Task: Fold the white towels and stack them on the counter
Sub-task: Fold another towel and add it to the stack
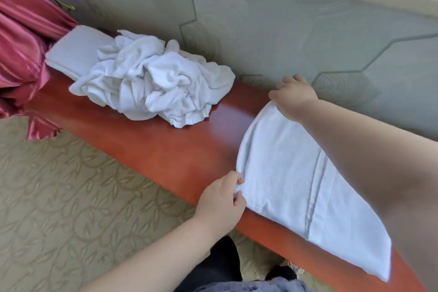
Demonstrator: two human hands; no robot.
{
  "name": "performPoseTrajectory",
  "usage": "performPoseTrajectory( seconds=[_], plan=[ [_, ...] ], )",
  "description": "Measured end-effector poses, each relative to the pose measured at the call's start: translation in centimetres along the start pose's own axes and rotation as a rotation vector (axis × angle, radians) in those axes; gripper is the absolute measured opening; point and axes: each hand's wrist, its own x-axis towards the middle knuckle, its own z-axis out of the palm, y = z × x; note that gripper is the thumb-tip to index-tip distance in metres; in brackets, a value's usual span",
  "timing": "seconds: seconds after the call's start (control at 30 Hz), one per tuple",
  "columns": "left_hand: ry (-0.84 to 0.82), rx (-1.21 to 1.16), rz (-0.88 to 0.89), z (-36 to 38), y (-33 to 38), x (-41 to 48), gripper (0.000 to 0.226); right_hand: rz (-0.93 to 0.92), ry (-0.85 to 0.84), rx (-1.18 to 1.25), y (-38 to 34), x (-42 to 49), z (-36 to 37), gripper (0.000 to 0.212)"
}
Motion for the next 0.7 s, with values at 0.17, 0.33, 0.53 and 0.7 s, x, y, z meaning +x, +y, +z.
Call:
performPoseTrajectory(
  seconds=[0.17,0.33,0.53,0.7],
  plan=[
    [-0.079,0.023,0.430,3.7,8.9,0.1,0.040,0.180,0.034,0.155,7.4,-8.7,1.2,0.024],
    [-0.272,-0.005,0.746,9.9,16.9,-0.2,0.053,0.436,-0.023,0.443,14.3,-18.4,5.1,0.033],
    [-0.497,0.274,0.894,18.0,21.5,-0.6,0.039,0.581,-0.134,0.694,17.3,-26.2,12.0,0.035],
    [-0.624,0.513,0.869,22.5,21.7,-1.4,0.029,0.718,-0.150,1.061,16.2,-27.9,15.3,0.031]
  ],
)
